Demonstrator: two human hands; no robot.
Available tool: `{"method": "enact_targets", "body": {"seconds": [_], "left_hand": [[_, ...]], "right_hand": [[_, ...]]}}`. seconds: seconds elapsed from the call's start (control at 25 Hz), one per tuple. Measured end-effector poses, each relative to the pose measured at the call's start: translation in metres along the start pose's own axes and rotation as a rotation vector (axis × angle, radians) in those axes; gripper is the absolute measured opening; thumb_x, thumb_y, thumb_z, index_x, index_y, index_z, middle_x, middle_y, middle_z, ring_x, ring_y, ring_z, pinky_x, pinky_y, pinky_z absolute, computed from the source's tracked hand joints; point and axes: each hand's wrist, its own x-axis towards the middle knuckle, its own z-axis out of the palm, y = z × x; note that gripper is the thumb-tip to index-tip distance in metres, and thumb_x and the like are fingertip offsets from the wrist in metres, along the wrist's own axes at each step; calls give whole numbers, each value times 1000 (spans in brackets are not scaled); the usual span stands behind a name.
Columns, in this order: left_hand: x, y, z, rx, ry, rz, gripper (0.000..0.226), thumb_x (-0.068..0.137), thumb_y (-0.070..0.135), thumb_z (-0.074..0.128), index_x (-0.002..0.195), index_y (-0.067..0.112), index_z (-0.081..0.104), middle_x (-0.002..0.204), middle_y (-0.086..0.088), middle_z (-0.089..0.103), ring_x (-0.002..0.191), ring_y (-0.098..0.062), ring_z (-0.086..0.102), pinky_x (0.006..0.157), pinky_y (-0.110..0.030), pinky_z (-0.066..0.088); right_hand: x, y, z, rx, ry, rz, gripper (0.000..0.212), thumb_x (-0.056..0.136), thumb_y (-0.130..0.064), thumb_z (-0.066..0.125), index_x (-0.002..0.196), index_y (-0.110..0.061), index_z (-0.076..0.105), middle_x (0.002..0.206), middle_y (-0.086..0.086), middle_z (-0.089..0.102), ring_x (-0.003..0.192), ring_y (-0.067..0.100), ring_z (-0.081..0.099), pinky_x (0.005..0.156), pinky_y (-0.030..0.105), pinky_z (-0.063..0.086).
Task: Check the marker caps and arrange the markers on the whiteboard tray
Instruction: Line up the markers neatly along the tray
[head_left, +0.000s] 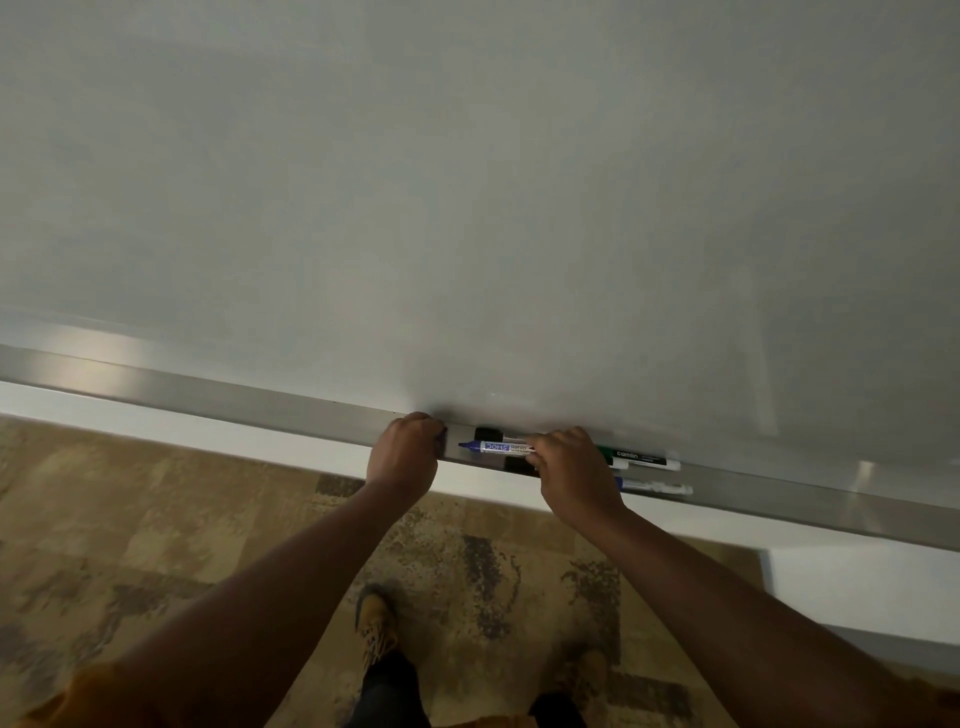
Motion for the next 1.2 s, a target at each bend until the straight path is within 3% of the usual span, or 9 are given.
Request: {"method": "enact_targets", "body": {"seconds": [0.12, 0.36, 0.6, 0.8, 0.88, 0.96, 1.04, 1.2], "left_hand": [[2, -2, 2, -7, -9, 7, 22, 85, -2, 56, 86, 14, 70, 85, -3, 66, 76, -24, 59, 57, -28, 43], [-6, 4, -1, -196, -8, 140, 23, 90, 0, 58, 104, 13, 70, 101, -2, 65, 81, -22, 60, 70, -36, 54], [-7, 25, -15, -262, -28, 265, 26, 91, 0, 59, 109, 14, 71, 105, -2, 66, 88, -17, 60, 80, -28, 52], [-4, 53, -49, -445, -245, 131, 17, 94, 8, 62, 102, 19, 73, 98, 4, 71, 84, -7, 64, 74, -19, 47], [-3, 67, -66, -576, -313, 119, 15, 93, 6, 64, 100, 14, 74, 92, 1, 74, 78, -6, 67, 73, -21, 51], [-4, 83, -81, -696, -351, 141, 11, 90, 5, 68, 97, 11, 74, 88, -5, 75, 78, -16, 71, 73, -30, 58], [-5, 98, -92, -717, -340, 204, 9, 85, 7, 74, 92, 13, 74, 85, -6, 75, 79, -25, 71, 74, -37, 60], [-7, 122, -108, -604, -223, 314, 18, 79, 7, 79, 92, 18, 73, 85, 3, 74, 79, -14, 71, 75, -30, 59]], "right_hand": [[-2, 1, -4, -1, 2, 20, 9, 93, -13, 58, 89, -10, 67, 79, 6, 66, 78, 24, 49, 63, 33, 37], [-9, 4, -11, 15, 15, 61, 10, 93, -13, 58, 85, -15, 63, 76, 2, 64, 78, 23, 48, 63, 38, 43], [-14, 0, -30, 53, 49, 36, 11, 96, -16, 54, 93, -13, 64, 84, 4, 66, 84, 23, 48, 68, 38, 43], [-24, 3, -46, 95, 40, 47, 25, 97, -26, 50, 120, -19, 59, 108, 2, 65, 99, 25, 54, 81, 40, 48], [-26, -2, -56, 141, -7, 19, 32, 98, -29, 49, 128, -20, 54, 117, 3, 63, 102, 26, 57, 84, 41, 49], [-25, -11, -65, 170, -18, -24, 28, 98, -27, 47, 125, -23, 53, 112, 2, 62, 96, 24, 58, 79, 40, 49], [-21, -22, -70, 297, -48, -12, 20, 97, -22, 45, 116, -23, 53, 100, 3, 61, 84, 23, 57, 71, 40, 48], [-6, -38, -86, 1037, -168, 235, 13, 90, -18, 43, 87, -12, 54, 68, 3, 49, 62, 18, 40, 58, 33, 33]]}}
